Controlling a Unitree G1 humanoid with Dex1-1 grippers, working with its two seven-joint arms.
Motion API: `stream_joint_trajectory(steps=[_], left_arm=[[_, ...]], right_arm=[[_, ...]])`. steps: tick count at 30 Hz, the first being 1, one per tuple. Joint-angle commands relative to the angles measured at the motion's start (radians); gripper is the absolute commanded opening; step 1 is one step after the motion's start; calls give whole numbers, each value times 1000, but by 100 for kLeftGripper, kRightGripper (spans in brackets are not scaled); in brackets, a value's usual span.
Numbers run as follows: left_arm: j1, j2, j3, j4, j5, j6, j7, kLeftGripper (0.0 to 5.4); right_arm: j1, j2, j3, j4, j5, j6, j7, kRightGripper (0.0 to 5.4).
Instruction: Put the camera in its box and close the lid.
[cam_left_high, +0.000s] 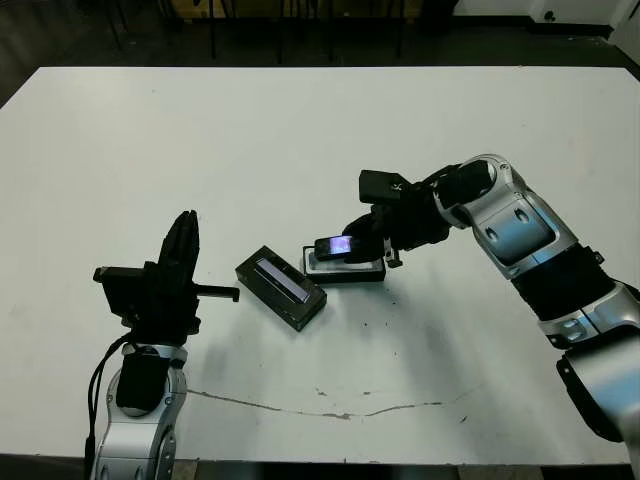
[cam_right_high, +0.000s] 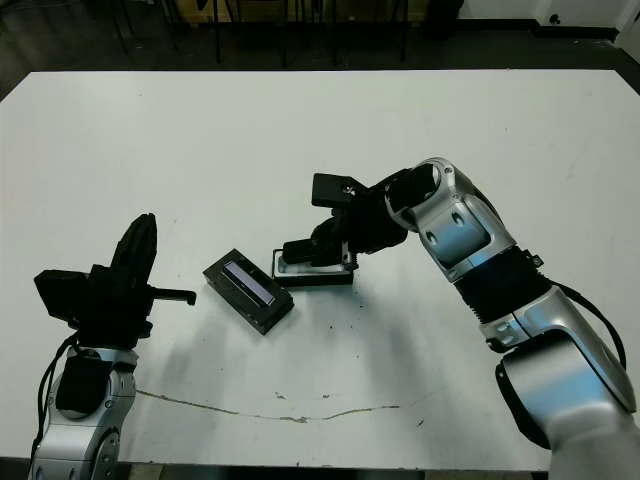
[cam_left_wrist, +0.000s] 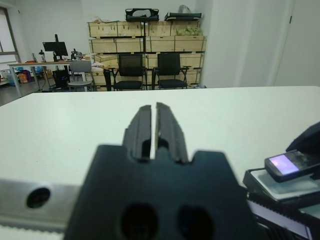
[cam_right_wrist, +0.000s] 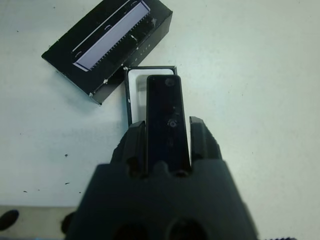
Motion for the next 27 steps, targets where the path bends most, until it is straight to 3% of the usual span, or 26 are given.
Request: stream_joint_trajectory(steps=[1,18,27], left_arm=[[31,1,-1,12,-1,3,-2,0],[23,-1,-2,23,1,1,2,0],[31,-2,-8,14,12,0,7,0]], right_arm=[[4,-7,15,-3,-15,-6,2,90],[1,0,48,-35,-6,97,37,90],[12,-6,58,-40,-21,73,26,90]])
